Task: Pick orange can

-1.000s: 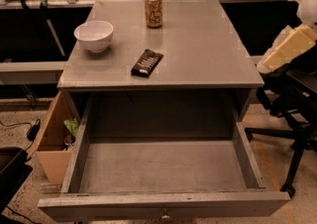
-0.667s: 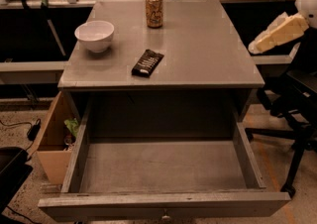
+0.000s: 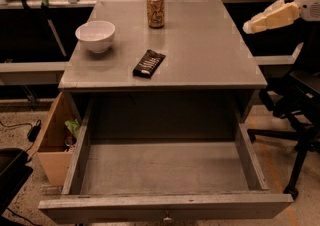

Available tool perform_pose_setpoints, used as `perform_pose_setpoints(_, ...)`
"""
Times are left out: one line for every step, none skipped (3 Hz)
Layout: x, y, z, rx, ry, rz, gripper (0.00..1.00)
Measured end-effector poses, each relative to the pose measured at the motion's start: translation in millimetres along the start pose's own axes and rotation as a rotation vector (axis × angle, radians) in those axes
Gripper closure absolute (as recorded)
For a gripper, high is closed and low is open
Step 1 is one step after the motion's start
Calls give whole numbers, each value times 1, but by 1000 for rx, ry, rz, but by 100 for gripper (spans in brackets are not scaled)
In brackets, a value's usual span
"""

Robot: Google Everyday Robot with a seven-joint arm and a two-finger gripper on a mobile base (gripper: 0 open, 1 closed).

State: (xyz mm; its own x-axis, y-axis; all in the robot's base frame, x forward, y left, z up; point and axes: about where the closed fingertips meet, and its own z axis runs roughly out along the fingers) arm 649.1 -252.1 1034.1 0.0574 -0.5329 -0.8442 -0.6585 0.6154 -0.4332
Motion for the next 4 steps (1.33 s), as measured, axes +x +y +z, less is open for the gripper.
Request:
perform_pose_setpoints(-1, 1, 0, -1, 2, -3, 0)
perform_pose_setpoints(-3, 0, 16, 9, -54, 45, 0)
perform_pose_setpoints(-6, -18, 63, 37, -144, 159, 0)
perform_pose_setpoints(-14, -41, 118, 71, -160, 223, 0)
